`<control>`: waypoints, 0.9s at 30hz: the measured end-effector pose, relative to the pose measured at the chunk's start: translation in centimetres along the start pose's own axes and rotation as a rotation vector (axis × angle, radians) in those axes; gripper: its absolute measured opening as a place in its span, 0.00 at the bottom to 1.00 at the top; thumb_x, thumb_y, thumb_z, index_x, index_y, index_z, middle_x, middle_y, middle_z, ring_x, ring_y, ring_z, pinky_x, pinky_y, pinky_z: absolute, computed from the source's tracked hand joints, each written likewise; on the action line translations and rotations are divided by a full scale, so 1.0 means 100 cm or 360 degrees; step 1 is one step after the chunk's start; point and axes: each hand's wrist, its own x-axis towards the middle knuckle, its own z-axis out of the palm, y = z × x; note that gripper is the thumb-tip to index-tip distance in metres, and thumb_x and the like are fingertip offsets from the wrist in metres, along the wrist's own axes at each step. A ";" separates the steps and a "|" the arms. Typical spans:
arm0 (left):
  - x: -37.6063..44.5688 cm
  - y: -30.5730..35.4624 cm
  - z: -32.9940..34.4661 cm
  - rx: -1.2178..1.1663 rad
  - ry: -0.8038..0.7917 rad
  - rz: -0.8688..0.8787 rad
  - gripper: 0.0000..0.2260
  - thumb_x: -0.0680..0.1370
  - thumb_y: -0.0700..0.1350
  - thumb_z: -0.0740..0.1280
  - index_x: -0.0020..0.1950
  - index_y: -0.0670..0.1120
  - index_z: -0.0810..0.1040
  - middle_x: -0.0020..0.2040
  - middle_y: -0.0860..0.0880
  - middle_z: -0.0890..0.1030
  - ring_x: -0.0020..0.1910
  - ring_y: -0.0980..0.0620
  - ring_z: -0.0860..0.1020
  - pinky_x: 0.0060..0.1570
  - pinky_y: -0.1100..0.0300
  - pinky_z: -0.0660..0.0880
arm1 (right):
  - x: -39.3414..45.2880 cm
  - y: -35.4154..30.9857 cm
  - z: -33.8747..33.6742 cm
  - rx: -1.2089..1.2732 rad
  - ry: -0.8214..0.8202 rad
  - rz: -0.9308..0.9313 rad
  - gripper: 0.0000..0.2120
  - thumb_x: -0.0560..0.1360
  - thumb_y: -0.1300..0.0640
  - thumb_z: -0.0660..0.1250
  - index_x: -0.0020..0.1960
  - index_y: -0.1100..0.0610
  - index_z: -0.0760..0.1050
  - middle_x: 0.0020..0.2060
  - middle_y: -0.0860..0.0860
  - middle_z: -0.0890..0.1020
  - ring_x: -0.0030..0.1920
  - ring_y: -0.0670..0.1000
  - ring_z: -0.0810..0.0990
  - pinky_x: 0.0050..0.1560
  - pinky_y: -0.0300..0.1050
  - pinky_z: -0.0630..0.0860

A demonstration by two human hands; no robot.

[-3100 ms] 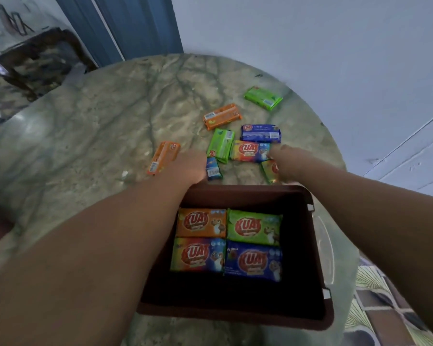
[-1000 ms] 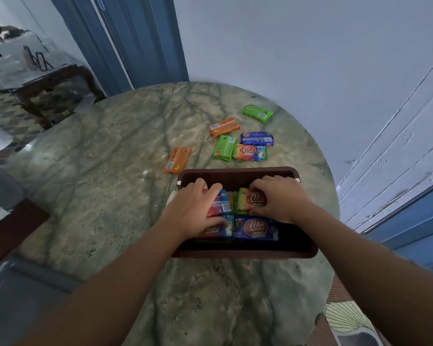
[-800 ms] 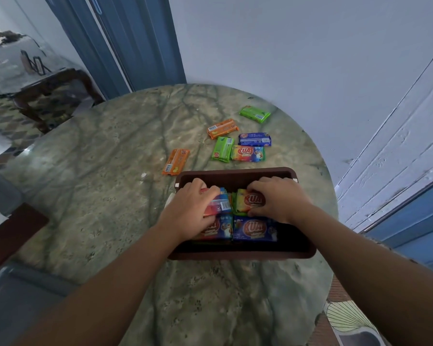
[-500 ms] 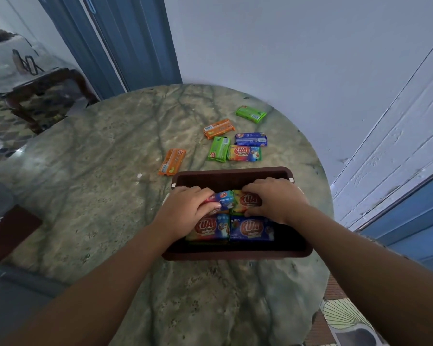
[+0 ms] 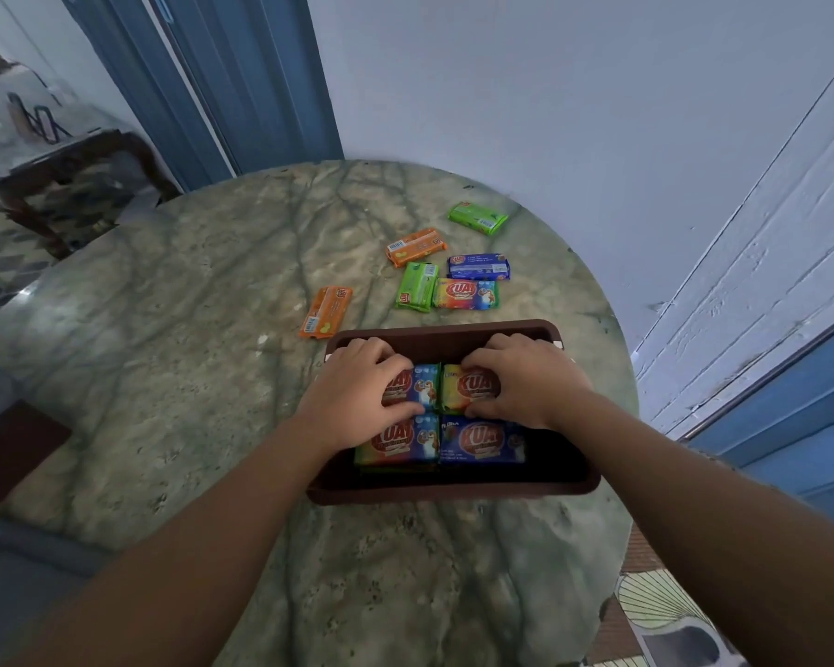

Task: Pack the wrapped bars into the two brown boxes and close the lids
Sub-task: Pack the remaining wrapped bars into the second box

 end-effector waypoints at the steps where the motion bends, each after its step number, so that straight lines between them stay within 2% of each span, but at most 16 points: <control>1: 0.000 0.000 0.000 0.0013 -0.0019 0.0008 0.28 0.75 0.70 0.66 0.70 0.57 0.75 0.62 0.54 0.74 0.61 0.51 0.72 0.61 0.53 0.68 | 0.000 0.000 0.000 -0.0008 -0.0004 -0.0007 0.33 0.70 0.29 0.70 0.72 0.38 0.70 0.63 0.43 0.75 0.62 0.51 0.75 0.60 0.52 0.75; 7: 0.001 0.003 -0.004 0.0066 -0.0071 0.0034 0.21 0.78 0.61 0.69 0.69 0.58 0.78 0.64 0.56 0.76 0.62 0.53 0.74 0.64 0.53 0.66 | 0.002 0.002 0.001 -0.0011 -0.0045 -0.0036 0.31 0.73 0.32 0.69 0.73 0.38 0.71 0.66 0.41 0.76 0.63 0.50 0.76 0.59 0.52 0.76; 11: 0.003 0.003 -0.005 0.0077 -0.0090 0.0026 0.19 0.78 0.62 0.69 0.67 0.59 0.80 0.65 0.56 0.77 0.62 0.53 0.74 0.63 0.52 0.68 | 0.004 0.002 0.003 -0.0043 -0.0091 -0.0116 0.27 0.77 0.33 0.67 0.74 0.38 0.72 0.70 0.39 0.75 0.66 0.49 0.74 0.63 0.52 0.74; 17: 0.002 0.003 -0.003 0.0079 -0.0082 0.0040 0.20 0.78 0.63 0.68 0.68 0.58 0.79 0.64 0.56 0.76 0.61 0.52 0.74 0.63 0.52 0.68 | 0.005 0.004 0.006 0.0025 -0.0069 -0.0054 0.28 0.74 0.29 0.66 0.72 0.38 0.74 0.68 0.39 0.75 0.64 0.49 0.74 0.63 0.54 0.75; 19: 0.001 0.005 -0.002 0.0073 -0.0044 0.0035 0.22 0.77 0.67 0.65 0.67 0.58 0.79 0.62 0.55 0.77 0.60 0.52 0.74 0.62 0.53 0.69 | 0.003 0.004 0.005 0.0072 0.0035 -0.0046 0.26 0.77 0.30 0.62 0.70 0.40 0.76 0.66 0.41 0.76 0.64 0.50 0.74 0.63 0.53 0.74; 21: -0.002 0.005 0.000 -0.0053 0.0064 -0.0001 0.23 0.76 0.68 0.65 0.65 0.57 0.80 0.59 0.55 0.77 0.58 0.53 0.73 0.59 0.55 0.71 | 0.000 0.004 0.007 0.0127 0.0218 -0.0050 0.21 0.81 0.36 0.60 0.70 0.42 0.76 0.63 0.44 0.77 0.63 0.50 0.75 0.63 0.52 0.74; 24: 0.000 -0.001 -0.001 -0.0300 0.0272 -0.0118 0.22 0.77 0.63 0.69 0.64 0.53 0.76 0.58 0.53 0.73 0.59 0.53 0.69 0.55 0.58 0.68 | -0.001 0.005 0.013 0.0104 0.0523 -0.0042 0.18 0.83 0.43 0.59 0.70 0.46 0.75 0.61 0.48 0.75 0.61 0.53 0.73 0.64 0.55 0.73; 27: 0.012 -0.010 -0.004 -0.0194 0.0343 -0.0202 0.23 0.77 0.61 0.69 0.66 0.49 0.73 0.60 0.49 0.72 0.60 0.48 0.69 0.59 0.56 0.67 | 0.006 0.006 0.012 0.0033 0.0720 0.0082 0.19 0.82 0.48 0.63 0.72 0.49 0.73 0.64 0.52 0.74 0.63 0.57 0.72 0.68 0.59 0.70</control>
